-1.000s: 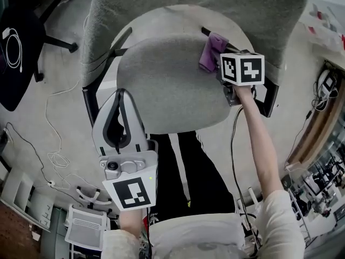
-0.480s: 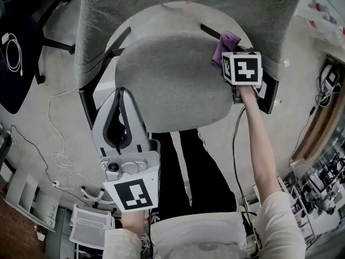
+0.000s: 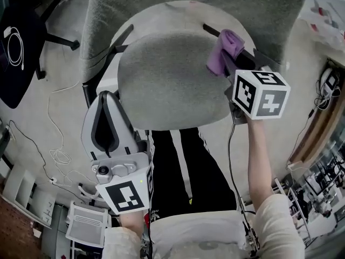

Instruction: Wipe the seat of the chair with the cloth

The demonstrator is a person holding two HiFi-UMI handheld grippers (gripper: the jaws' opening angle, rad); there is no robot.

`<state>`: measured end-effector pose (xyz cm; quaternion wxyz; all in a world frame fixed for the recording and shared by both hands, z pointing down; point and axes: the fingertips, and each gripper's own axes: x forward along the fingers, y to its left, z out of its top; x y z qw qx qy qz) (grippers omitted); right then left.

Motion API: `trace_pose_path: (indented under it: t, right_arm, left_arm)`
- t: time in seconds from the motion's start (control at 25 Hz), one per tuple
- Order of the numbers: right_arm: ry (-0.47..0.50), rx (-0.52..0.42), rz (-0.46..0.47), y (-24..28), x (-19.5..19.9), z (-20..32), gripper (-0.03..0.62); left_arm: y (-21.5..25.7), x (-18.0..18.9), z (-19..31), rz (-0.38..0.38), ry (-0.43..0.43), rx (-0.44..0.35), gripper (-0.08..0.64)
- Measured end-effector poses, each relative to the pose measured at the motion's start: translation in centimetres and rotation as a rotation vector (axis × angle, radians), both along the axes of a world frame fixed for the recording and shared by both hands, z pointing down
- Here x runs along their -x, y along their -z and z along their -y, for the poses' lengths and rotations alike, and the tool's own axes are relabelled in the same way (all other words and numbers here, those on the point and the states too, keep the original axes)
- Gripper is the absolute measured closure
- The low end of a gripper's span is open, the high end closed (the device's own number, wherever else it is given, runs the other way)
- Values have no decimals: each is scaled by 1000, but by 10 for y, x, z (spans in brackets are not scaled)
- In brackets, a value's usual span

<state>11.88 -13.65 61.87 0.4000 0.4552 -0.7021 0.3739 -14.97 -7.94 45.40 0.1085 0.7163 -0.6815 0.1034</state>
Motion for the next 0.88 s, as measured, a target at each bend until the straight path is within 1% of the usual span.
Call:
trace_pose_path:
  t: [0.08, 0.2, 0.36, 0.48, 0.56, 0.68, 0.76, 0.88]
  right_arm:
    - [35, -12, 88, 13, 34, -8, 505]
    - [133, 8, 177, 10, 96, -33, 505]
    - [281, 118, 327, -14, 190, -82, 505]
    - [360, 201, 415, -30, 243, -114, 505]
    - [361, 263, 451, -45, 267, -131, 505]
    - [311, 341, 481, -65, 290, -144, 505]
    - [299, 346, 460, -76, 294, -144, 505]
    - [297, 350, 423, -90, 289, -144, 505]
  left_arm:
    - [1, 6, -3, 5, 12, 2, 548]
    - [3, 14, -8, 10, 26, 2, 548]
    - [2, 25, -14, 8, 54, 6, 548]
    - [2, 35, -19, 3, 80, 5, 548]
    - [4, 43, -25, 13, 93, 3, 548]
    - [4, 55, -33, 21, 113, 5, 548]
    - [3, 58, -37, 20, 122, 8, 548]
    - [1, 56, -42, 13, 122, 12, 548]
